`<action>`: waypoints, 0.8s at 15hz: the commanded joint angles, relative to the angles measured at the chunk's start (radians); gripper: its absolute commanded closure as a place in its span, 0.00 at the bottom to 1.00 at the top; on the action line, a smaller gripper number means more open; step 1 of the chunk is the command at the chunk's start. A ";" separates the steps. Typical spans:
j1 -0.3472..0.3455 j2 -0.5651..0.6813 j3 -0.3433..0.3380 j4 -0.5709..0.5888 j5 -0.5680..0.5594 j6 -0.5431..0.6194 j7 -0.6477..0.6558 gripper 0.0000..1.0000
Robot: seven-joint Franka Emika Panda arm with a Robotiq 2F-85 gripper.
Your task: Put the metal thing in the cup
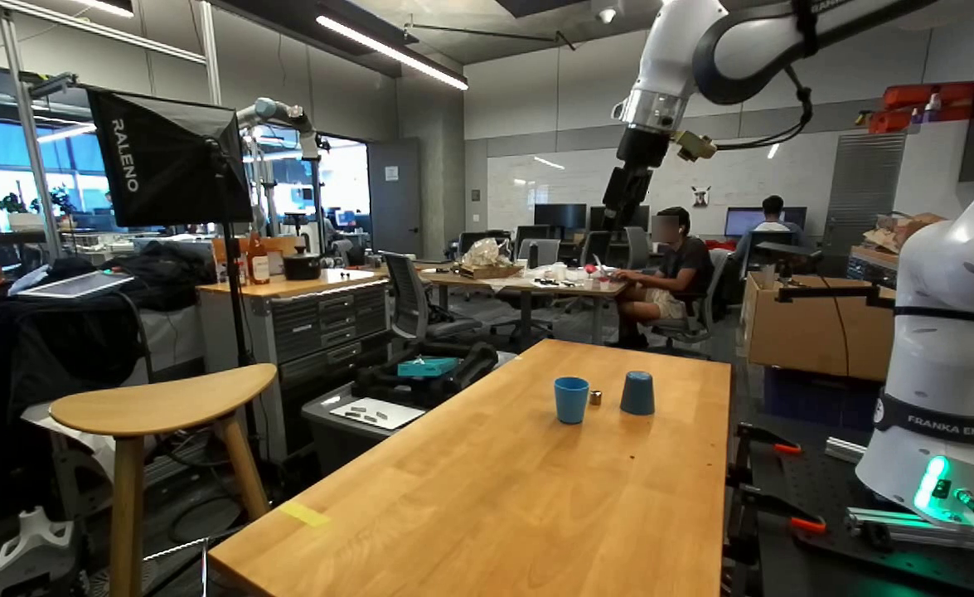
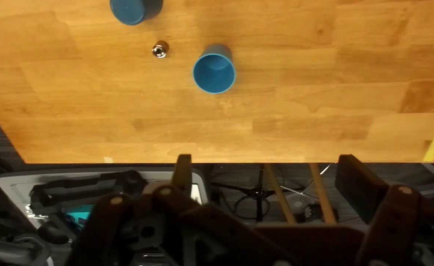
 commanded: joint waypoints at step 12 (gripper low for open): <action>-0.099 0.361 -0.082 -0.061 -0.127 0.137 0.147 0.00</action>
